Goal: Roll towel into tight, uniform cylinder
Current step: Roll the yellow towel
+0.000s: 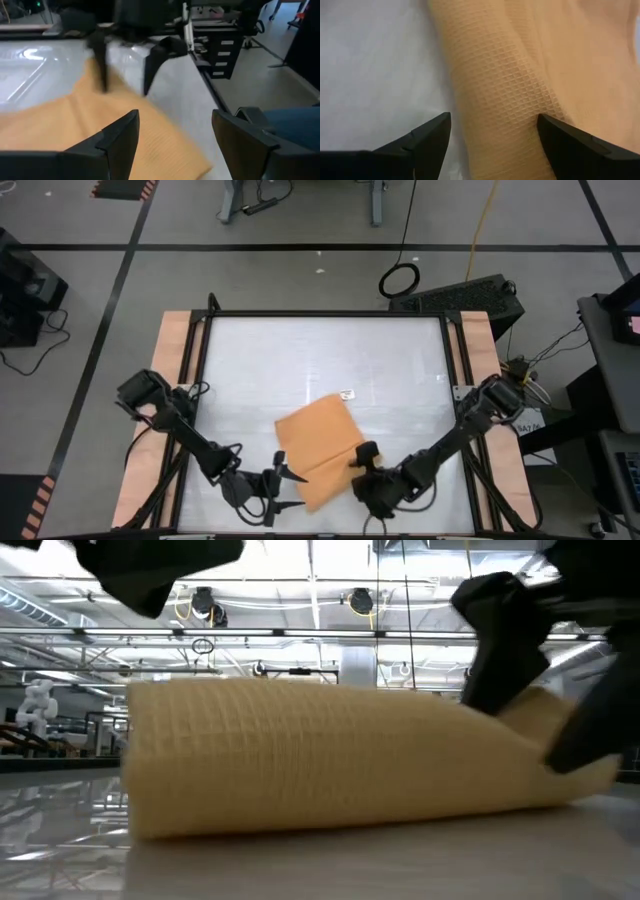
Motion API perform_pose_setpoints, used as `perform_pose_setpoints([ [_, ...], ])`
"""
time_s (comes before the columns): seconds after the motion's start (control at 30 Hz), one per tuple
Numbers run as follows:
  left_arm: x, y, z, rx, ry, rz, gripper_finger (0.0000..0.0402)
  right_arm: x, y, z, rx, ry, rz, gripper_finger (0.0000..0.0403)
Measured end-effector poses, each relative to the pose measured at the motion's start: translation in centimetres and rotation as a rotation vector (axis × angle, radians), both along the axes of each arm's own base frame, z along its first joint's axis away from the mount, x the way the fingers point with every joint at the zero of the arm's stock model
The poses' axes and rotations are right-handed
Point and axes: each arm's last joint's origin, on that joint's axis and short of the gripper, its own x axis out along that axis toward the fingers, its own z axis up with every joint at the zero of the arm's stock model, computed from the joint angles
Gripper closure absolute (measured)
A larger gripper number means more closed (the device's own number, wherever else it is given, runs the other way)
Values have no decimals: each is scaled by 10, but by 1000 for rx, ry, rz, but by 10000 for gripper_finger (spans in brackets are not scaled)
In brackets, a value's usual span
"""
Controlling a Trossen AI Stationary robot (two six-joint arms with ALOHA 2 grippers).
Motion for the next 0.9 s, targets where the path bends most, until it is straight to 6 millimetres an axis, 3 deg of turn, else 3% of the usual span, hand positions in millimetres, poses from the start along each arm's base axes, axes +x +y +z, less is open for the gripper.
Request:
perform_pose_setpoints([
  [0.17, 14, -12, -6, 23, -1, 4, 146, 17, -23, -1, 80, 63, -30, 112],
  [0.43, 25, -22, -44, 125, 60, 9, 133, 37, -58, -2, 100, 104, -78, 125],
  [0.53, 28, -23, -58, 192, 66, 74, 105, 42, -67, -3, 142, 125, -86, 151],
  [0.77, 34, -17, -67, 272, 79, 145, 26, 48, -78, -2, 166, 114, -126, 232],
  [0.9, 34, -6, -76, 271, 167, 212, 16, 51, -81, -2, 182, 106, -150, 268],
])
